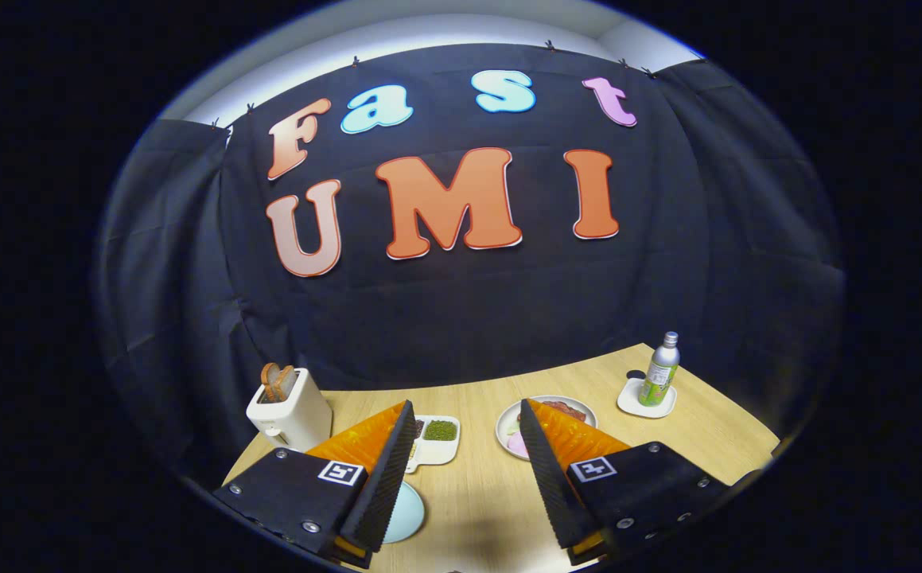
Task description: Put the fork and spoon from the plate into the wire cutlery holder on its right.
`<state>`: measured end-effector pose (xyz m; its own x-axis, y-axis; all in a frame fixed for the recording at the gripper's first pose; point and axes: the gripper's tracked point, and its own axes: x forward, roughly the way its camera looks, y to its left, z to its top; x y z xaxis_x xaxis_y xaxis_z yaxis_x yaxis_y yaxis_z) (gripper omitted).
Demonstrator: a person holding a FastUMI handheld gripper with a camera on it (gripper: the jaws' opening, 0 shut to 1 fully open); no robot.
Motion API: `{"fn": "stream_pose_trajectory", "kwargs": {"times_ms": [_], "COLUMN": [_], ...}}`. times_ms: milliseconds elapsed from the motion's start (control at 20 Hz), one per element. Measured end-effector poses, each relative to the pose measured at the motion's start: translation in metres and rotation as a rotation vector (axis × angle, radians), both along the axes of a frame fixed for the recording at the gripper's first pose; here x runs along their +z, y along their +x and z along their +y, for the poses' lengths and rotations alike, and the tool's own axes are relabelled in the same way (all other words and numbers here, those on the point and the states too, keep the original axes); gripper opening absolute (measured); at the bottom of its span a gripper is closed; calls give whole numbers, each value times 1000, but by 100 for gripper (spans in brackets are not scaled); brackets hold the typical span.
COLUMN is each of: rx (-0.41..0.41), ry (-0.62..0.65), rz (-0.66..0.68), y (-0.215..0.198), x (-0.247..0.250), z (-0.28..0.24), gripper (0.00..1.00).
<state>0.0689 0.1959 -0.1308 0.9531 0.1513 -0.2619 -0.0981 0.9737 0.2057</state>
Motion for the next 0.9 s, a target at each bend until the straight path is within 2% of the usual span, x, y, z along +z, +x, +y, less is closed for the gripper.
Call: {"fn": "stream_pose_trajectory", "kwargs": {"times_ms": [250, 500, 650, 900], "rx": [115, 205, 245, 354], "ry": [-27, -44, -67, -99], "rz": [-24, 20, 110, 361], "y": [-1, 0, -1, -15], "x": [9, 0, -28, -95], "z": [76, 138, 161, 203], "gripper": [79, 80, 79, 80]}}
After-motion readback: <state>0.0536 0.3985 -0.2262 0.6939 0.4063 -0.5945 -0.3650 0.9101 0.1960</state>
